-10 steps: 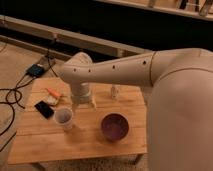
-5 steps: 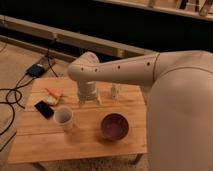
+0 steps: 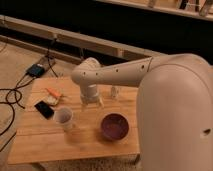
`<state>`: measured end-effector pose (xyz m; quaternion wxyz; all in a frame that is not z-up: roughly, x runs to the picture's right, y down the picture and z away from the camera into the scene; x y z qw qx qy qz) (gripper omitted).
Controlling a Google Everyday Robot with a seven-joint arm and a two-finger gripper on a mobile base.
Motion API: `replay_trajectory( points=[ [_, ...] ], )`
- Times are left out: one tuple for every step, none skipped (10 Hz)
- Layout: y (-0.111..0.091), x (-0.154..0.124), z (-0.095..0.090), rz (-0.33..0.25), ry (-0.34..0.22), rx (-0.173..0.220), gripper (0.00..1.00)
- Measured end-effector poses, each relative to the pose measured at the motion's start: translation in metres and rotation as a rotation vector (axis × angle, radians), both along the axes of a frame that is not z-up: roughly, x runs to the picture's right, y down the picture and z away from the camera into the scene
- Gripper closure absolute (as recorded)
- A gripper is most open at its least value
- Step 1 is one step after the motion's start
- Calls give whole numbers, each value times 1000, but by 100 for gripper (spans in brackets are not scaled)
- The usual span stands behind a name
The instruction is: Push the ceramic bowl across the table
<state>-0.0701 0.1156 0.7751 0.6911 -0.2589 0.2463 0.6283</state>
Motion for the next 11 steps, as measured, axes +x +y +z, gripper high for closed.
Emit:
replay_trajectory(
  points=[
    [6, -3, 7, 2, -4, -11, 35],
    [11, -4, 11, 6, -6, -20, 35],
    [18, -5, 16, 12, -6, -34, 35],
    [22, -6, 20, 17, -7, -43, 35],
    [27, -7, 24, 24, -9, -56, 35],
    [33, -8, 28, 29, -9, -70, 35],
    [41, -8, 32, 31, -11, -88, 35],
    [47, -9, 34, 31, -13, -103, 35],
    [51, -10, 35, 31, -13, -114, 35],
    [57, -10, 37, 29, -14, -130, 35],
    [62, -10, 38, 24, -16, -145, 35]
  ],
)
